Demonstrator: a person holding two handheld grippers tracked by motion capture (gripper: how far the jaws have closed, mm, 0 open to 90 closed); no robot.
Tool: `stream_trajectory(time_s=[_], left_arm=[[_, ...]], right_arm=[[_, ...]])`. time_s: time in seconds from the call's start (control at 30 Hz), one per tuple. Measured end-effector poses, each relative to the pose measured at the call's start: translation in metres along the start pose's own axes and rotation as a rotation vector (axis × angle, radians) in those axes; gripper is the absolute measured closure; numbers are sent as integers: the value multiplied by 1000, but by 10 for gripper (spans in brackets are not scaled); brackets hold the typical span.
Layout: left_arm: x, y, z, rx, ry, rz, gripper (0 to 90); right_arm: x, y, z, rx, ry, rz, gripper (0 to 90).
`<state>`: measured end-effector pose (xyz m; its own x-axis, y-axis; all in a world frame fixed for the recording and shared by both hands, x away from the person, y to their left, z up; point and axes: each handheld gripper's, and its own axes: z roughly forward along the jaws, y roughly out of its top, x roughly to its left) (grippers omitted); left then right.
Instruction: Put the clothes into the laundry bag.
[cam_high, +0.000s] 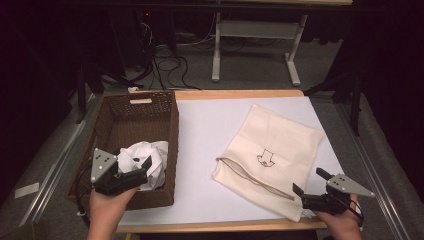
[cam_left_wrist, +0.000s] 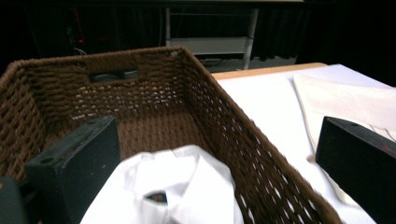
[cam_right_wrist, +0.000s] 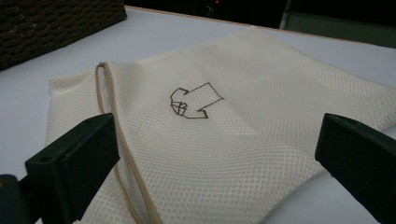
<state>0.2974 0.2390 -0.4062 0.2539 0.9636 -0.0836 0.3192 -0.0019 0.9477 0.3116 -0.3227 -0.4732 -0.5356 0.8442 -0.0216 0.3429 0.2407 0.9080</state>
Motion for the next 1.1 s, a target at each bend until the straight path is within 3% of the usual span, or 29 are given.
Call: stream_trajectory(time_s=[0.2, 0.5, 0.6, 0.67, 0.83, 1.1], left_arm=[[7, 12, 20, 35, 4, -19, 8], [31, 16, 53, 198, 28, -88, 7], [32, 11, 61, 314, 50, -44, 2], [34, 9, 63, 366, 53, -46, 2], [33, 9, 73, 540, 22, -20, 2], [33, 6, 88, 743, 43, -6, 2]], right_arm=[[1, 1, -1, -3, 0, 9, 4], [0, 0, 0, 3, -2, 14, 4], [-1, -1, 0, 4, 2, 17, 5], [-1, -1, 1, 8, 1, 22, 4], [0, -1, 1, 6, 4, 19, 5], [0, -1, 1, 5, 5, 33, 5]])
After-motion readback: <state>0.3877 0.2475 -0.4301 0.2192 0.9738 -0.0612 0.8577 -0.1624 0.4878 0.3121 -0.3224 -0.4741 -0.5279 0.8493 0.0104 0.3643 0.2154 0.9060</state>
